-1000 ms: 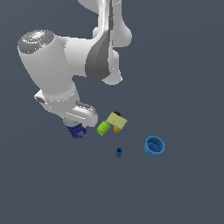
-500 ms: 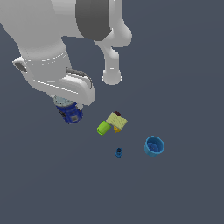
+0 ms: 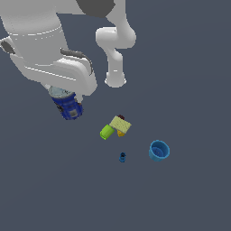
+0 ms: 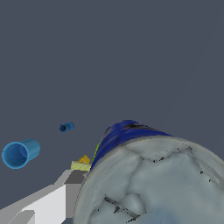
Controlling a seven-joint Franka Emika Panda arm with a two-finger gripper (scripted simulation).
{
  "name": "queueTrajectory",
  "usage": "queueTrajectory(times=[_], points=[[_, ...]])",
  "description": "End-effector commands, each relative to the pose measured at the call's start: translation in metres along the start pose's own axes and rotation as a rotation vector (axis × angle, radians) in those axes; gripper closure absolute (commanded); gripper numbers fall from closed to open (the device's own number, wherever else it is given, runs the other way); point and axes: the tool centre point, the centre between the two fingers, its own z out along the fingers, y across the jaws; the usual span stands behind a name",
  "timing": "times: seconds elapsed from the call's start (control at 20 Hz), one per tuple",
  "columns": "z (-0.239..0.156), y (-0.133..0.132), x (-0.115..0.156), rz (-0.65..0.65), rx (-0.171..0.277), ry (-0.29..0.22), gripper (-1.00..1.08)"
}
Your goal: Pick up a designated object from a clutter of objects.
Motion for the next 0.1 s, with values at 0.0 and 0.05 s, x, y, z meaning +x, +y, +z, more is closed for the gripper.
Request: queueTrajectory(times=[0.0,0.05], points=[[-0.0051,-0.0003,0.0007,0.0,0.001,0.003,1.08],[-0.0052,-0.0003,0.0007,0.0,0.001,0.003,1.08]])
